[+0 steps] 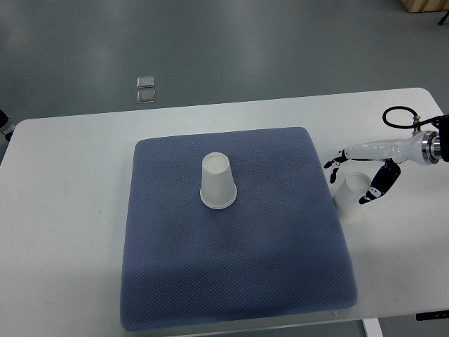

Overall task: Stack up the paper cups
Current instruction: 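Close the right hand fingers around the white cup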

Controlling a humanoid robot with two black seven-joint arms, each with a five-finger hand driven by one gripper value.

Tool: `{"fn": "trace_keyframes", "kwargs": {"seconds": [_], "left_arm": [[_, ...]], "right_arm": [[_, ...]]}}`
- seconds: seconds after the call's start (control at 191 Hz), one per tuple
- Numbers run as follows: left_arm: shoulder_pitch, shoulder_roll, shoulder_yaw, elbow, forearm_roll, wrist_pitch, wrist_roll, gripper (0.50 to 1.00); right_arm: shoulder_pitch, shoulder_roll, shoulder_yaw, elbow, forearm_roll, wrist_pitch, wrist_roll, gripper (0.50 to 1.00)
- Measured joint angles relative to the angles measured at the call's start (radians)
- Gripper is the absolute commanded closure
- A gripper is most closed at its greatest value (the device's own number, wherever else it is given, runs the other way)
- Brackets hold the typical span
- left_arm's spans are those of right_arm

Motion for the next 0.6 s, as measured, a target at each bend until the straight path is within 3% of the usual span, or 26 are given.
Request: {"fn": "trace_keyframes", "kwargs": {"seconds": [0.601], "left_arm": [[0.0, 0.0, 0.0, 0.0, 0.0, 0.0, 0.0, 0.5]], "right_arm": [[-0.06, 0.054, -0.001, -0.067, -0.03, -0.093, 0.002, 0.591]]}}
